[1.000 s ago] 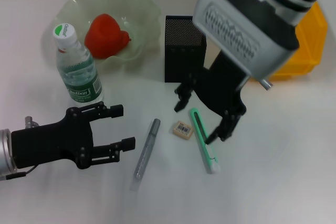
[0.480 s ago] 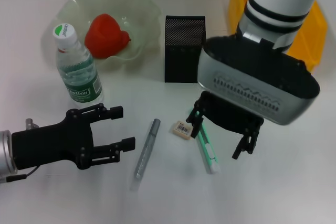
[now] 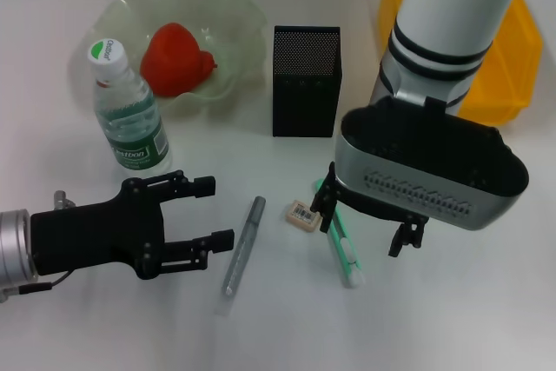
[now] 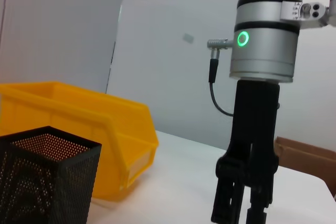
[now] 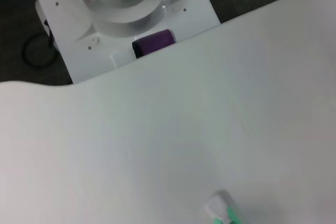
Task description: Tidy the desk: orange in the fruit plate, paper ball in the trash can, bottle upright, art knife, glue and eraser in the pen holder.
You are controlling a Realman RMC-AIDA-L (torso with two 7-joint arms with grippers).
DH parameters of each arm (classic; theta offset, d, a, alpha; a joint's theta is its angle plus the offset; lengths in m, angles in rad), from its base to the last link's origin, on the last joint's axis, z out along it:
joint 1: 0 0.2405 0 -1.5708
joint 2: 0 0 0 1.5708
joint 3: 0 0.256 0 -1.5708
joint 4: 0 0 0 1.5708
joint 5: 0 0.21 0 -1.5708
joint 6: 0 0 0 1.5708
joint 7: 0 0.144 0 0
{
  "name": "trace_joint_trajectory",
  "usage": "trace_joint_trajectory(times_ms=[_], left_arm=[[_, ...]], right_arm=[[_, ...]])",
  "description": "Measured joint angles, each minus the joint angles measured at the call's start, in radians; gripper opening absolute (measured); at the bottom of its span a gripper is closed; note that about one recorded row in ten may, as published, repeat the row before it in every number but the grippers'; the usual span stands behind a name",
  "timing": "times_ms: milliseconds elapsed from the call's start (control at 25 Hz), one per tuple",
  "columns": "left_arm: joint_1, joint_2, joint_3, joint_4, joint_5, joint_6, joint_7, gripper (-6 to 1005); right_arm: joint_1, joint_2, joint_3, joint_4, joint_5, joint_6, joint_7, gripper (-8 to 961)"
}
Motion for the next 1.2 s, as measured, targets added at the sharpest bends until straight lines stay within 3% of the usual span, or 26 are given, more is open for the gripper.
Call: trace_joint_trajectory(times_ms=[1200], left_arm=[[-0.009, -0.003, 0.000, -0.004, 0.010, -0.013, 0.005, 785]], right_arm=[[0.034, 0.003, -0.162, 0.154, 0.080, 0.163, -0.132, 703]])
